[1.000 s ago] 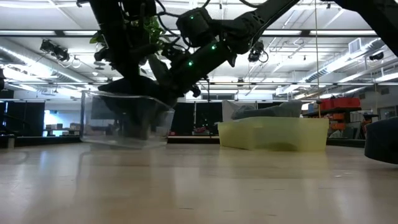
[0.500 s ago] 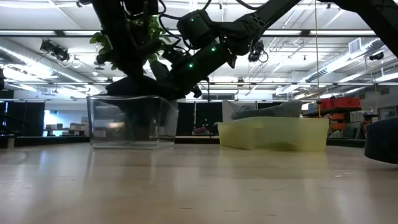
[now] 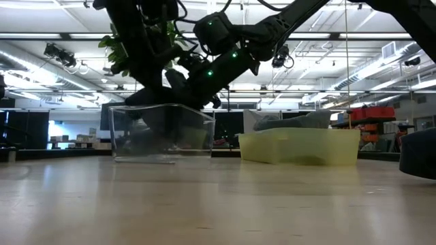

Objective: Pick & Place hat
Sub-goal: Put the left blue cap into the transparent bin

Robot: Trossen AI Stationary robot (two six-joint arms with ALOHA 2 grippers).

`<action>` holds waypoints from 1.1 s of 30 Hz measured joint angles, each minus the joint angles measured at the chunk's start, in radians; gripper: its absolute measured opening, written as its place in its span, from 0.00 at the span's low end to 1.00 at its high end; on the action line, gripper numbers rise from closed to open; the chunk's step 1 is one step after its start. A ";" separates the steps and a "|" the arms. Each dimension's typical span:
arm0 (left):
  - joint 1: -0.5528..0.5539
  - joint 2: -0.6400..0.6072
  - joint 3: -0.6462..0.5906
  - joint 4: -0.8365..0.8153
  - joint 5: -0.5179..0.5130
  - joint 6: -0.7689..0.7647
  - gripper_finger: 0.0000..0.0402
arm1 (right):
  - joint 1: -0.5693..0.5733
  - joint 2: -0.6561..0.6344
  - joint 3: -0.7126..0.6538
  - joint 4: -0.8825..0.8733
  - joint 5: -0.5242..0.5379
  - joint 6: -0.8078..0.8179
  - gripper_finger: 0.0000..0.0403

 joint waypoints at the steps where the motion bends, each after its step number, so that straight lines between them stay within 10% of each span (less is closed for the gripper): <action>1: 0.000 0.011 0.000 -0.003 0.003 -0.002 0.05 | 0.003 0.000 -0.002 -0.009 0.000 -0.001 0.00; 14: -0.002 0.061 0.004 -0.007 0.096 0.123 0.05 | 0.086 -0.113 -0.002 -0.363 0.230 -0.046 0.00; 33: 0.000 0.066 -0.003 -0.140 0.122 0.405 0.07 | 0.262 -0.681 0.003 -0.778 0.405 -0.042 0.00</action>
